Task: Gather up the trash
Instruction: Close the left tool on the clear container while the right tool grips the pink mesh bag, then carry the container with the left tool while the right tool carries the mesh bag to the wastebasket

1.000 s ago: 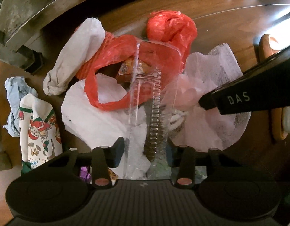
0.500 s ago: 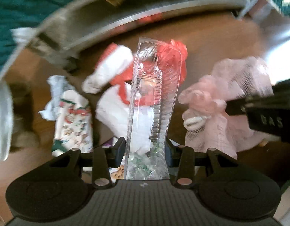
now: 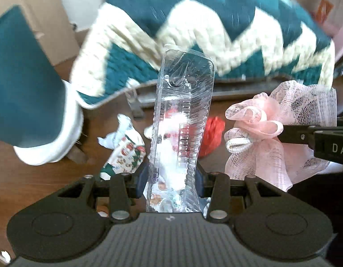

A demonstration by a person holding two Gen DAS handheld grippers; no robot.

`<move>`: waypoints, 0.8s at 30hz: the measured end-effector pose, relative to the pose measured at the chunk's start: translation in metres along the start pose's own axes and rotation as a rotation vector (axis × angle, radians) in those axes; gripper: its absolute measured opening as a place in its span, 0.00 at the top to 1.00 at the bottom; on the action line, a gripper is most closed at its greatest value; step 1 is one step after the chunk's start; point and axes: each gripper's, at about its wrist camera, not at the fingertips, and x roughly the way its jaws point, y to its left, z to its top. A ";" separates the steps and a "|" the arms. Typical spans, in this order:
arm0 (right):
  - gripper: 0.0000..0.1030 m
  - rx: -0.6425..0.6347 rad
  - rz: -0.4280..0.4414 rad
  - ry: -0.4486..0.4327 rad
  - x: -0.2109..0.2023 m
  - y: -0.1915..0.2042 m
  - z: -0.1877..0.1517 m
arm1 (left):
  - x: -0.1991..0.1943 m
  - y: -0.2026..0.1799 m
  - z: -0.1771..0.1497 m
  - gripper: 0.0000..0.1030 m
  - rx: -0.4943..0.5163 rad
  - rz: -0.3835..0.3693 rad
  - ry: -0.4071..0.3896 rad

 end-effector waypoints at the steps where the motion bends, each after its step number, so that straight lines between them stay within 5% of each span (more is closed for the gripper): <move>1: 0.90 -0.015 0.003 -0.020 -0.010 0.007 0.002 | -0.010 0.003 -0.001 0.60 -0.008 0.013 -0.015; 13: 0.89 -0.176 0.073 -0.232 -0.109 0.088 0.032 | -0.134 0.062 0.015 0.59 -0.164 0.005 -0.252; 24: 0.89 -0.356 0.160 -0.345 -0.135 0.190 0.094 | -0.191 0.152 0.043 0.58 -0.264 0.074 -0.385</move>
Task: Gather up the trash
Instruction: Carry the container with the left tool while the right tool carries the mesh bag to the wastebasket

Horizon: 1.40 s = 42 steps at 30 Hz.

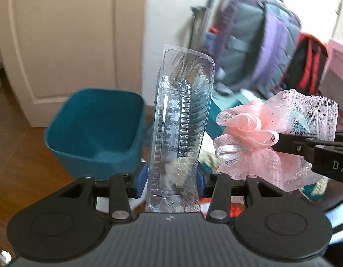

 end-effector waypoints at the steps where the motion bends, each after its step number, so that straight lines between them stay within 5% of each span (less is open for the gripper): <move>1: 0.89 -0.010 0.011 -0.004 0.005 0.007 0.007 | 0.000 0.008 0.006 0.58 -0.007 0.008 -0.008; 16: 0.89 -0.073 0.056 -0.013 0.116 0.081 0.090 | 0.064 0.103 0.075 0.58 -0.029 0.137 -0.007; 29: 0.86 -0.101 0.089 0.106 0.224 0.114 0.075 | 0.143 0.165 0.075 0.57 -0.092 0.162 0.113; 42: 0.78 -0.152 0.075 0.242 0.261 0.113 0.044 | 0.194 0.176 0.056 0.53 -0.050 0.155 0.260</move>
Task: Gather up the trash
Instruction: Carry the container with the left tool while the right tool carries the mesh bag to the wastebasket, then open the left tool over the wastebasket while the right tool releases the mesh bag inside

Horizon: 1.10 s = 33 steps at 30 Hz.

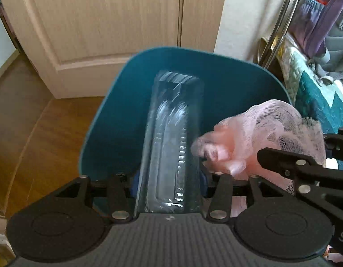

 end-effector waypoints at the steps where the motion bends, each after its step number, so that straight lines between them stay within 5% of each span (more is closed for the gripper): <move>1: 0.77 0.004 0.001 0.007 0.001 -0.001 0.000 | 0.001 0.001 0.000 0.52 -0.002 0.000 0.006; 9: 0.62 0.029 -0.004 0.033 -0.011 0.000 -0.002 | -0.005 0.007 0.000 0.37 -0.035 -0.004 0.006; 15: 0.51 0.034 -0.004 0.009 -0.023 -0.003 -0.003 | -0.029 0.010 0.000 0.35 -0.041 0.000 -0.015; 23: 0.47 0.049 -0.015 -0.045 -0.062 -0.008 -0.002 | -0.076 0.005 0.002 0.23 -0.053 0.013 -0.066; 33: 0.46 0.068 -0.016 -0.081 -0.082 -0.011 0.012 | -0.108 0.004 0.002 0.23 -0.070 0.034 -0.109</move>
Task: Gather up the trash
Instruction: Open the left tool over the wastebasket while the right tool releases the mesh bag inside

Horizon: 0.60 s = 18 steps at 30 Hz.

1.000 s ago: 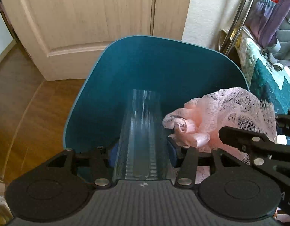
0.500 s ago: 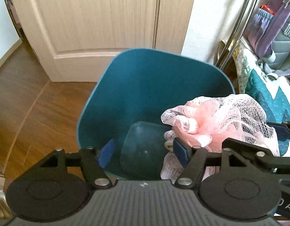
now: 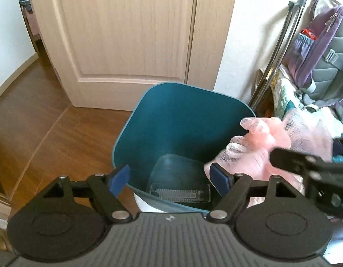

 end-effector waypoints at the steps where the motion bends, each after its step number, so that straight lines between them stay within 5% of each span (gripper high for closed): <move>1: 0.46 -0.010 0.005 0.000 0.001 0.002 0.001 | -0.001 0.001 -0.001 0.23 0.003 0.004 -0.003; 18: 0.45 0.004 0.097 -0.006 0.038 0.007 0.040 | 0.024 0.031 -0.012 0.23 -0.041 -0.033 -0.010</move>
